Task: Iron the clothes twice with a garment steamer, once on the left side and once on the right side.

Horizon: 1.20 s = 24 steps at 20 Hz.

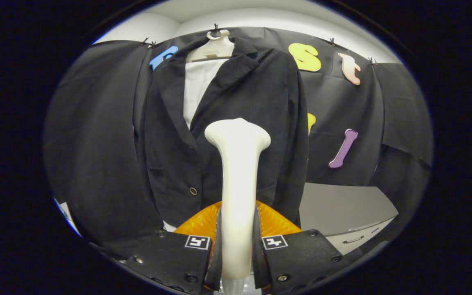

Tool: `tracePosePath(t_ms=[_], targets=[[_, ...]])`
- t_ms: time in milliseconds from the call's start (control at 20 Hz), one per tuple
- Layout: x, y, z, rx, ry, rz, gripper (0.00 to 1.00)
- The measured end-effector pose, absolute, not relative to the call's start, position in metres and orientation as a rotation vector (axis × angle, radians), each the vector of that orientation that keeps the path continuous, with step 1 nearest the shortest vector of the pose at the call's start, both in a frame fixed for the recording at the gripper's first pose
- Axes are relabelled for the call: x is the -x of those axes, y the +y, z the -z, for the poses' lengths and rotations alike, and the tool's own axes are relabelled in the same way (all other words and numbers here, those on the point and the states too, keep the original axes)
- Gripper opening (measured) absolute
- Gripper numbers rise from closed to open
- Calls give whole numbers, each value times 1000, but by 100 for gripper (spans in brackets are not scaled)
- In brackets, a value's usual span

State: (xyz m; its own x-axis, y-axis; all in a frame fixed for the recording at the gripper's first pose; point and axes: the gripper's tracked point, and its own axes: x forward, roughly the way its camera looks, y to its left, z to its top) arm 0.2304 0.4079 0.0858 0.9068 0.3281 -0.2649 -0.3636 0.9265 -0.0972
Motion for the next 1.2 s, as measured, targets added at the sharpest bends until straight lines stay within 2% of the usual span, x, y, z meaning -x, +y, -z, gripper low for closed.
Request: tracePosePath(t_ms=[1200], targets=[[-209, 389, 47, 242, 449, -347, 33]])
